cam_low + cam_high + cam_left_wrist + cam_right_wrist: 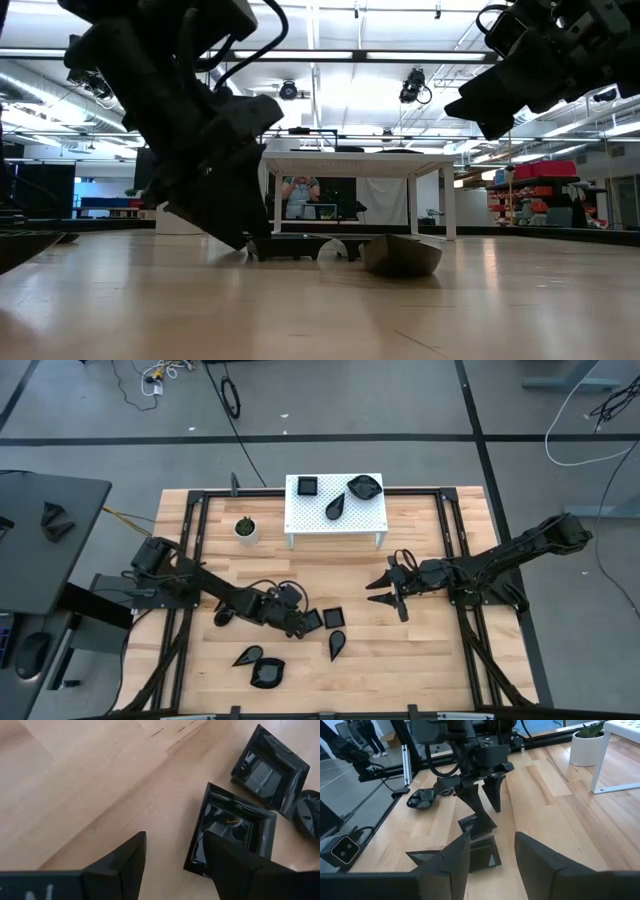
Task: Pick & Place Mini shaped plates
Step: Stack the black plate on top of the black plate on the shelf
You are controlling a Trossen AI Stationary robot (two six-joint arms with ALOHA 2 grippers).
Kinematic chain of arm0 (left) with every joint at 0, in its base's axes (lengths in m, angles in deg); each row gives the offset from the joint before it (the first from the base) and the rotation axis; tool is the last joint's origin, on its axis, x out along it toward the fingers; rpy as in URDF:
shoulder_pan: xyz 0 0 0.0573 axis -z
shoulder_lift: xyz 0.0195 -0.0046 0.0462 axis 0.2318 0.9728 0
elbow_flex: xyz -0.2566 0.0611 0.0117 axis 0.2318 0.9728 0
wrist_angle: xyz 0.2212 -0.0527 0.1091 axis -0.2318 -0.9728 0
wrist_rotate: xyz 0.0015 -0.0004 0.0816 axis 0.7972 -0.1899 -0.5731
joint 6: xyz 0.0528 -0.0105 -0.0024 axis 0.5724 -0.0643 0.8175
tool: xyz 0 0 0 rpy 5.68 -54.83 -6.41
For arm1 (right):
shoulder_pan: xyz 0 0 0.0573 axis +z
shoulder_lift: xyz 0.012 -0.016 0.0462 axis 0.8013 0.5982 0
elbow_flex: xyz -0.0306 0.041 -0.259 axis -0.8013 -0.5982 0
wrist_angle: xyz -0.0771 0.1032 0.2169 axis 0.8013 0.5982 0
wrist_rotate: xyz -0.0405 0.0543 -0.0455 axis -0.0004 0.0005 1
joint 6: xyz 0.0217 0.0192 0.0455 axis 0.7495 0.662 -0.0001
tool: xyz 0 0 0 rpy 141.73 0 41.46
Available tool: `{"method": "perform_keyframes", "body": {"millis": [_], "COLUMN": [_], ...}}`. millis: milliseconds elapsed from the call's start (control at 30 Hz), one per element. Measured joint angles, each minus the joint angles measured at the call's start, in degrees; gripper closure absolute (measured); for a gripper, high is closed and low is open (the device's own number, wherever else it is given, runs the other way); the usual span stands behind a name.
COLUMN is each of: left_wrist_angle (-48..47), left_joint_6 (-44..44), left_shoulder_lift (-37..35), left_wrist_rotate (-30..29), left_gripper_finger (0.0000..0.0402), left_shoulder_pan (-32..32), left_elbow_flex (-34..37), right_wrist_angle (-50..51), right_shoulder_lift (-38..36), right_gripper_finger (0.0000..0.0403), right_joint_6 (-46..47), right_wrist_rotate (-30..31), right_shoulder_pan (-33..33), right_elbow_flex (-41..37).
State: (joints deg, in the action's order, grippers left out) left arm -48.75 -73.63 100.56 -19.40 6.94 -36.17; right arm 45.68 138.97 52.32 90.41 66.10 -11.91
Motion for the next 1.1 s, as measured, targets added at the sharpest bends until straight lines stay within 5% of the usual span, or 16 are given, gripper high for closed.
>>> {"method": "perform_keyframes", "body": {"millis": [200,567,867,1100], "left_wrist_angle": [0.0,1.6,1.0,-1.0], "left_joint_6": [0.1,5.3,10.5,19.2], "left_shoulder_lift": [0.1,-0.1,-12.9,-26.6], "left_wrist_rotate": [0.0,1.0,2.3,1.0], "left_gripper_finger": [0.0232,0.0387,0.0392,0.0396], "left_shoulder_pan": [0.0,0.0,-3.0,-14.9], "left_elbow_flex": [0.0,0.0,0.0,-3.2], "right_wrist_angle": [0.0,0.0,0.0,-0.1], "right_shoulder_lift": [0.0,0.0,0.0,0.0], "right_gripper_finger": [0.0246,0.0246,0.0246,0.0246], "right_joint_6": [0.0,0.0,0.0,-0.2], "right_wrist_rotate": [0.0,0.0,2.0,2.0], "right_shoulder_pan": [0.0,0.0,0.0,0.0], "right_elbow_flex": [0.0,0.0,0.0,0.0]}}
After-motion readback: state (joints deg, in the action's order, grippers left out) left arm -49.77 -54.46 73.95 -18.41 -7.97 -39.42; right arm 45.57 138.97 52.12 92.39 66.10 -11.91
